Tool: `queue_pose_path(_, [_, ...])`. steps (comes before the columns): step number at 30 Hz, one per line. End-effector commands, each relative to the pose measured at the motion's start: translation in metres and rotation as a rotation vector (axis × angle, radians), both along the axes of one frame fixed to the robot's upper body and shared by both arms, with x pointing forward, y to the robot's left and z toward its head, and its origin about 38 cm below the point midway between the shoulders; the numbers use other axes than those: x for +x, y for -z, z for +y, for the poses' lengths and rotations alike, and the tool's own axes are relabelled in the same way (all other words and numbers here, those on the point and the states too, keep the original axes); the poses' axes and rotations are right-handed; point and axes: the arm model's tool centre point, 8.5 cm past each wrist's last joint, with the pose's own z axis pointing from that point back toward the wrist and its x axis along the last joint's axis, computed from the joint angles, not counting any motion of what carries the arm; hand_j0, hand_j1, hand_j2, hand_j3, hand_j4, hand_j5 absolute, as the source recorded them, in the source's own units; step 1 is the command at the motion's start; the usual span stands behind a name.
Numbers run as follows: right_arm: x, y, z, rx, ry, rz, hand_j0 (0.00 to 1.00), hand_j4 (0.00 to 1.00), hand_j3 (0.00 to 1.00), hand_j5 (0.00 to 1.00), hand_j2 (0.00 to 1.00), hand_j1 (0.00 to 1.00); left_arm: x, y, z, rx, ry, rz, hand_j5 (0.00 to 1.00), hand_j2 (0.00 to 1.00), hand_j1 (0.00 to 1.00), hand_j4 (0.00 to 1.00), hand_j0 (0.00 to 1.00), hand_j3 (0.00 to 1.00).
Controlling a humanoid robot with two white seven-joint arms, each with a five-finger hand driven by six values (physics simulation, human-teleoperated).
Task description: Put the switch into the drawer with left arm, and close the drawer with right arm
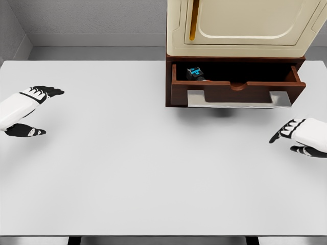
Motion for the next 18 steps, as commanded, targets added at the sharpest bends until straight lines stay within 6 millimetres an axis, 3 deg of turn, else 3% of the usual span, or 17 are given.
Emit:
queue_pose_path(1, [-0.004,-0.014,0.016,-0.002,-0.062,-0.023,0.63,0.63,0.63,0.63,0.63,0.63,0.000,0.000,0.001,-0.007,-0.004,0.002,1.00,1.00,1.00,1.00,1.00,1.00])
queue_pose_path(3, [-0.011,-0.013,0.024,0.002,-0.089,-0.013,0.61,0.61,0.61,0.61,0.61,0.61,0.000,0.000,0.001,-0.007,-0.004,0.002,1.00,1.00,1.00,1.00,1.00,1.00])
queue_pose_path(18, [-0.002,-0.048,0.011,-0.041,-0.074,-0.083,0.62,0.62,0.62,0.62,0.62,0.62,0.002,0.003,0.005,-0.011,-0.016,0.011,1.00,1.00,1.00,1.00,1.00,1.00])
